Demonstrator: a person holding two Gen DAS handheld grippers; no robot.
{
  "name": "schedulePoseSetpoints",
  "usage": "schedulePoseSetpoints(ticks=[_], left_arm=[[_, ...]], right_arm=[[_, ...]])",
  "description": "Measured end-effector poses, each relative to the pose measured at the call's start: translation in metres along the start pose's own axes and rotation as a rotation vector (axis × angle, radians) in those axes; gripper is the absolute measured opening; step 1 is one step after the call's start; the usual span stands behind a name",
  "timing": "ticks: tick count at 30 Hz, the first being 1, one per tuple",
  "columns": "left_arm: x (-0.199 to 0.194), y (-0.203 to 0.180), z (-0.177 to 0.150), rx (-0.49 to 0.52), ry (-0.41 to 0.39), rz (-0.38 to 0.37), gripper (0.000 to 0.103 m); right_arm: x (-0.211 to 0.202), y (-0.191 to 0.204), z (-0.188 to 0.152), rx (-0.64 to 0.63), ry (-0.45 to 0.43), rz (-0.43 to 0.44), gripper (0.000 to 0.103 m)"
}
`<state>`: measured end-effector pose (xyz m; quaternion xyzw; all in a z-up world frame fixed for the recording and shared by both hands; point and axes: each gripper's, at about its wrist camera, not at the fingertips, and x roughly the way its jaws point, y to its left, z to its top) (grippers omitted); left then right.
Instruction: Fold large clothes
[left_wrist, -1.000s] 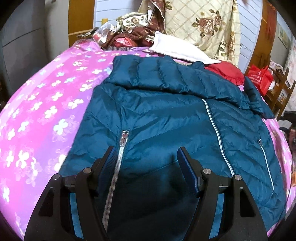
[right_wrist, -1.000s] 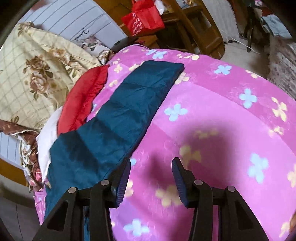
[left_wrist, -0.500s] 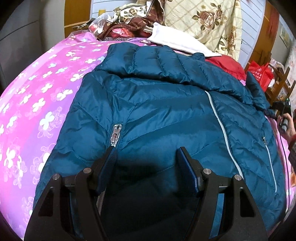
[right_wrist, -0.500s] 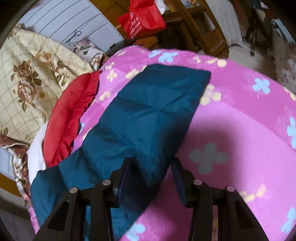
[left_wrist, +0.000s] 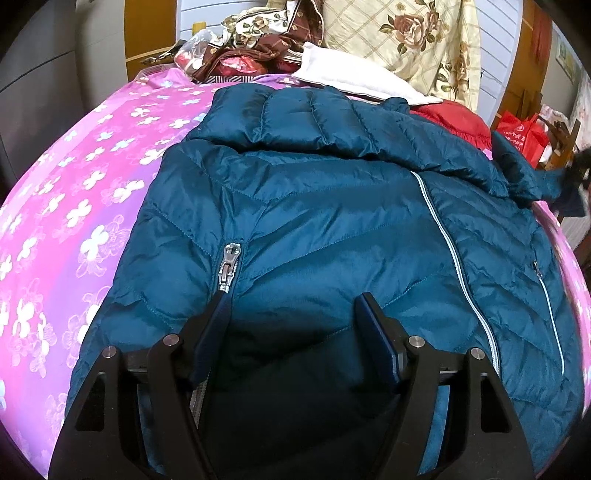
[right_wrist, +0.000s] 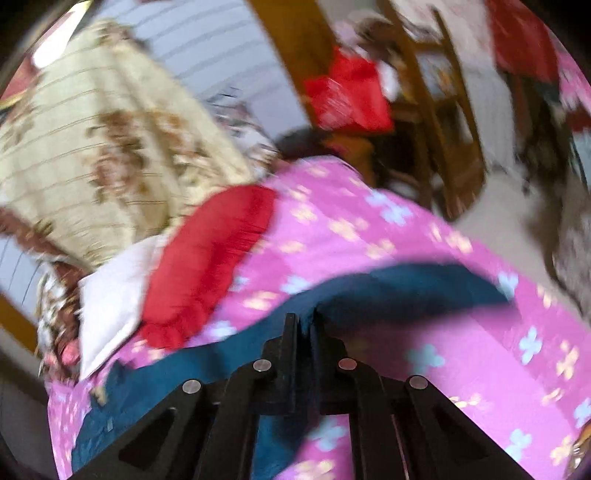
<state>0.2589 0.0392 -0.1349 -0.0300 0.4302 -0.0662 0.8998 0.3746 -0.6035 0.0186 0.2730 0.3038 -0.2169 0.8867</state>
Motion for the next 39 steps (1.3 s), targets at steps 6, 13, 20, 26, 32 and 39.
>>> schedulePoseSetpoints(ticks=[6,13,20,26,32,39], left_arm=[[-0.012,0.014,0.003,-0.073,0.015,-0.043,0.071],[-0.044,0.055,0.015,-0.205,-0.061,-0.059,0.070],[-0.060,0.086,0.020,-0.236,-0.130,0.023,0.071],[-0.062,0.098,0.022,-0.266,-0.124,0.007,0.070],[-0.065,0.099,0.023,-0.283,-0.130,-0.015,0.070],[-0.063,0.101,0.022,-0.285,-0.125,-0.014,0.071]], right_arm=[[-0.075,0.128,-0.026,-0.269,-0.043,0.152,0.006],[-0.091,0.266,-0.159,-0.551,0.128,0.386,0.006],[-0.026,0.321,-0.329,-0.745,0.444,0.328,0.006],[-0.032,0.309,-0.357,-0.741,0.517,0.328,0.040],[-0.083,0.274,-0.311,-0.672,0.367,0.368,0.057],[-0.114,0.219,-0.256,-0.444,0.200,0.411,0.057]])
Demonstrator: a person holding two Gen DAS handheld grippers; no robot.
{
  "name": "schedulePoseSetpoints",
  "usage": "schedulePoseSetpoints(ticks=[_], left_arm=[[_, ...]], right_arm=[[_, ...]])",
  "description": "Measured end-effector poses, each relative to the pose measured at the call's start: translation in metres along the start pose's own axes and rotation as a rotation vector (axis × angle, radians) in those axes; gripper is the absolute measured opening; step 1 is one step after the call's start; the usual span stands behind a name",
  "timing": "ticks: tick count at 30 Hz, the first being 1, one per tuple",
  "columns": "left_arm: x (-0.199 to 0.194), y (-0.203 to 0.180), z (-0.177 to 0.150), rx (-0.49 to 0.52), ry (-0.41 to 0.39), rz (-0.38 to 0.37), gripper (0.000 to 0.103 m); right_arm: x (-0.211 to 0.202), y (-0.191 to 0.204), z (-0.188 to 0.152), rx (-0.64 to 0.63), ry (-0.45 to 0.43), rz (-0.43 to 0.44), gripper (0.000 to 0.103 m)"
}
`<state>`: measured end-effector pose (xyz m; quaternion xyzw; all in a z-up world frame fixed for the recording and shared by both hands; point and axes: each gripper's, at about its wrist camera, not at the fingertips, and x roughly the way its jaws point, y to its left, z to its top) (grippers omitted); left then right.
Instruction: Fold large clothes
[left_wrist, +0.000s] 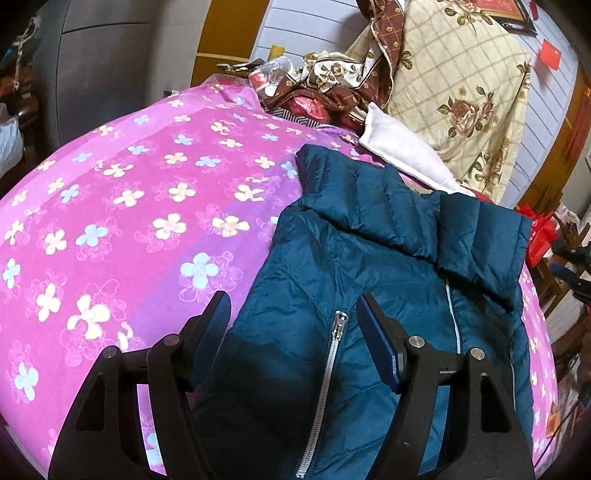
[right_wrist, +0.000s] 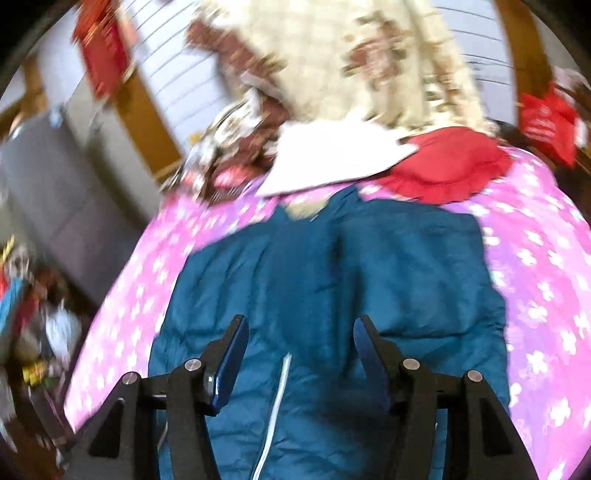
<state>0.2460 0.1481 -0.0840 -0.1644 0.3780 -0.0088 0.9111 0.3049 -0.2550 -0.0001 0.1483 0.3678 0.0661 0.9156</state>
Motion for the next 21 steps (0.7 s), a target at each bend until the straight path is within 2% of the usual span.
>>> schedulePoseSetpoints(ticks=[2,4,8,11,16,19,21], left_arm=[[0.004,0.003,0.000,-0.012,0.015,-0.003,0.071],[0.007,0.006,0.000,-0.024,0.027,-0.007,0.071],[0.012,0.011,0.000,-0.043,0.038,-0.009,0.070],[0.014,0.012,0.000,-0.039,0.041,-0.001,0.070],[0.021,0.009,0.000,-0.020,0.051,0.008,0.071],[0.024,0.007,0.001,-0.003,0.050,0.020,0.071],[0.025,0.008,0.003,-0.006,0.054,0.017,0.070]], right_arm=[[0.009,-0.014,0.003,0.060,0.011,-0.020,0.057],[0.029,-0.024,0.003,0.108,0.046,-0.063,0.050],[0.064,-0.028,0.008,0.116,0.104,-0.124,0.049],[0.097,-0.015,0.015,0.157,0.167,-0.044,0.049],[0.148,0.044,0.025,0.130,0.248,0.094,0.049],[0.160,0.092,0.026,0.024,0.277,0.178,0.049],[0.155,0.114,0.026,-0.051,0.269,0.193,0.049]])
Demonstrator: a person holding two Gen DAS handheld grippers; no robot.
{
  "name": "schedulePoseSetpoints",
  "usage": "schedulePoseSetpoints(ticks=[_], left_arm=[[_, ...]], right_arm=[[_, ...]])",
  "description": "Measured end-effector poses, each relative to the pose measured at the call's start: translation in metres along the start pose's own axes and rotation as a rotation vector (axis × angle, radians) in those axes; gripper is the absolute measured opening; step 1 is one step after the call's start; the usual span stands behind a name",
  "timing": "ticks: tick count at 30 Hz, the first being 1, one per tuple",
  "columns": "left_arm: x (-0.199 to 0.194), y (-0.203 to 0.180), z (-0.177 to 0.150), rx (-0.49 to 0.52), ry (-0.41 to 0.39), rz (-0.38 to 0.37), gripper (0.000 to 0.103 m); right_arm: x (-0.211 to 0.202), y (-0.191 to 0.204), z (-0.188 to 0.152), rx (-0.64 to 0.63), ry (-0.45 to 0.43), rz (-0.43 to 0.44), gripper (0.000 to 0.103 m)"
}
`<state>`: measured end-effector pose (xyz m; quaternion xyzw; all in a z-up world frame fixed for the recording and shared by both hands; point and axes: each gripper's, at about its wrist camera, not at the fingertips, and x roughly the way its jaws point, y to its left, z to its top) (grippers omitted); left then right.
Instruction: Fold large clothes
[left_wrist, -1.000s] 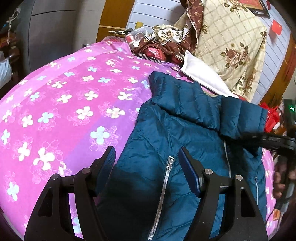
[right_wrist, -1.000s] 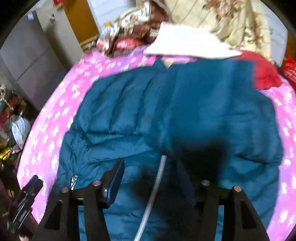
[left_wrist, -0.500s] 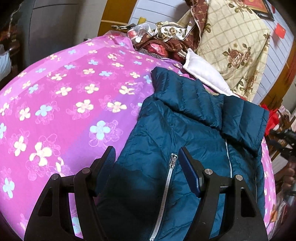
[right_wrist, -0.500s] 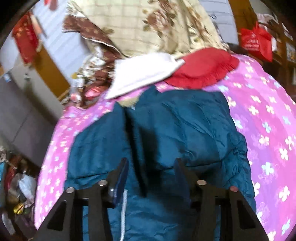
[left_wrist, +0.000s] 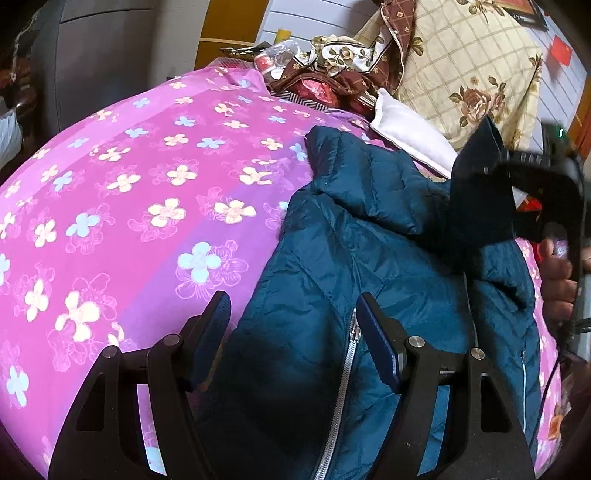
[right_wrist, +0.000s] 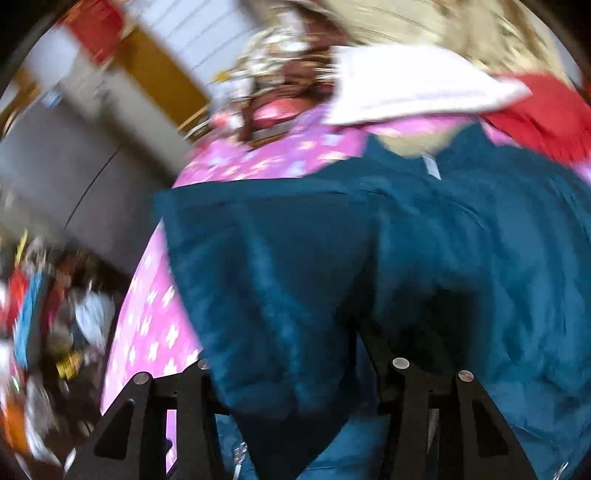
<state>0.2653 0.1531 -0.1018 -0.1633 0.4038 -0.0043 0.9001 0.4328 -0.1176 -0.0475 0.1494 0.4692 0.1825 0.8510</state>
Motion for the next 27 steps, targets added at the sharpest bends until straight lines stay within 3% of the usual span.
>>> schedulePoseSetpoints(ticks=[4,10,18,22,27], left_arm=[[-0.002,0.004,0.003,-0.023,0.008,-0.026,0.070],[-0.004,0.005,0.003,-0.022,0.008,-0.026,0.070],[-0.003,0.022,0.002,-0.080,0.012,-0.019,0.071],[-0.002,0.023,0.002,-0.083,0.013,-0.020,0.071],[-0.001,0.025,0.003,-0.078,0.010,-0.010,0.071]], right_arm=[[-0.023,0.030,-0.004,-0.110,-0.056,0.011,0.052],[-0.048,0.041,-0.007,-0.195,-0.127,-0.078,0.053],[0.013,0.052,-0.044,-0.313,0.040,-0.215,0.052],[0.052,0.052,-0.047,-0.340,0.097,-0.336,0.043],[0.092,0.036,-0.028,-0.233,0.149,-0.315,0.043]])
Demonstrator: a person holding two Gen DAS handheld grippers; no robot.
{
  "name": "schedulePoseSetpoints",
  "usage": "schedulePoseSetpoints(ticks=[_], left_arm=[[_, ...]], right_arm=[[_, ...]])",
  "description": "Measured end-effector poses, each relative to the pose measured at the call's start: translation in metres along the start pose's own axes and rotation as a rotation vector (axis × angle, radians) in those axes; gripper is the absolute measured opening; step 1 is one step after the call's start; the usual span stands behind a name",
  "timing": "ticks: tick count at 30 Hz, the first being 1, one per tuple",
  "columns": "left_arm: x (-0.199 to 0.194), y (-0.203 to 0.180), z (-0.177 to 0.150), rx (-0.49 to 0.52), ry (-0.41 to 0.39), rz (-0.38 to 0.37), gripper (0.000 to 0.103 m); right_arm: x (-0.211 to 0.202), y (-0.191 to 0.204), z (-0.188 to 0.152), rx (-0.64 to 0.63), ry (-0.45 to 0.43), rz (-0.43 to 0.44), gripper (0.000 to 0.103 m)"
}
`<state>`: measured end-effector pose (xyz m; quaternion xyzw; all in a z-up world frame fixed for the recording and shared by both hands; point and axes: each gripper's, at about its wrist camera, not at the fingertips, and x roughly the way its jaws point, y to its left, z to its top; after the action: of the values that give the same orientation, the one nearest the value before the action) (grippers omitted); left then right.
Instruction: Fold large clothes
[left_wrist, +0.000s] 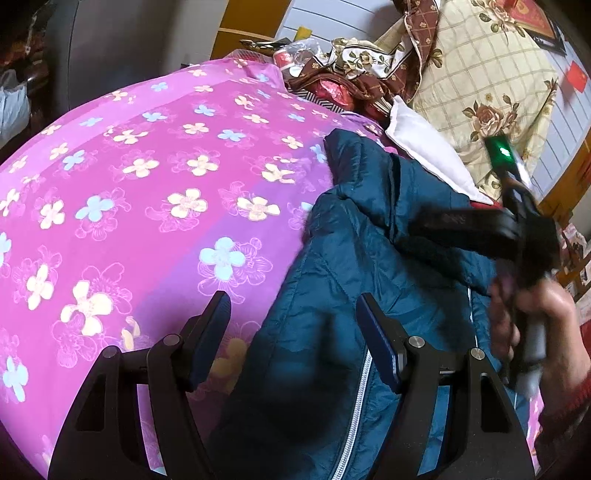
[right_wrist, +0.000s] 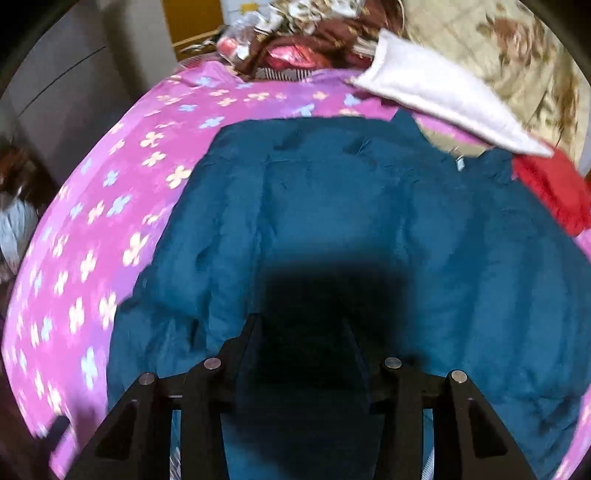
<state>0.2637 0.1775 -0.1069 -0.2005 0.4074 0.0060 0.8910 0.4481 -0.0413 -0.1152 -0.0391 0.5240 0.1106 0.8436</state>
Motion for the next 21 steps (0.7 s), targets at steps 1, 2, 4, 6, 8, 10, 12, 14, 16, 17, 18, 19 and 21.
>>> schedulePoseSetpoints(ticks=[1,2,4,6,8,10,12,14,16,17,18,19,21], left_arm=[[0.001,0.000,0.000,0.001,0.004,0.000,0.071],[0.002,0.000,0.001,0.002,0.007,-0.003,0.071],[0.004,0.001,0.001,0.002,0.015,-0.008,0.071],[0.006,0.001,0.002,0.000,0.024,-0.012,0.071],[0.007,0.002,0.003,-0.001,0.028,-0.014,0.071],[0.008,0.001,0.004,0.001,0.026,-0.011,0.070],[0.008,-0.001,0.005,0.003,0.022,-0.006,0.071],[0.008,-0.002,0.005,0.006,0.024,-0.005,0.070],[0.007,-0.004,0.004,0.017,0.026,-0.001,0.071],[0.005,-0.005,0.004,0.023,0.023,0.002,0.071],[0.004,-0.005,0.003,0.029,0.019,0.007,0.071],[0.002,-0.006,0.003,0.032,0.016,0.010,0.071],[-0.002,-0.004,0.003,0.039,0.007,0.020,0.071]], right_arm=[[0.006,0.001,0.006,0.009,0.007,0.015,0.043],[0.011,0.002,0.011,0.010,0.009,0.026,0.043],[0.018,0.007,0.021,0.008,0.007,0.045,0.043],[0.024,0.012,0.029,0.007,0.001,0.054,0.043],[0.029,0.018,0.037,0.013,-0.005,0.065,0.043],[0.034,0.024,0.042,0.011,-0.006,0.052,0.044],[0.037,0.032,0.045,-0.020,-0.003,0.016,0.044],[0.028,0.036,0.043,-0.029,-0.017,0.001,0.044],[0.010,0.032,0.034,0.010,-0.052,0.047,0.044],[0.002,0.029,0.029,0.027,-0.057,0.059,0.044],[-0.008,0.023,0.019,0.046,-0.062,0.079,0.044],[-0.017,0.018,0.010,0.055,-0.065,0.087,0.044],[-0.033,0.006,-0.008,0.060,-0.067,0.086,0.044]])
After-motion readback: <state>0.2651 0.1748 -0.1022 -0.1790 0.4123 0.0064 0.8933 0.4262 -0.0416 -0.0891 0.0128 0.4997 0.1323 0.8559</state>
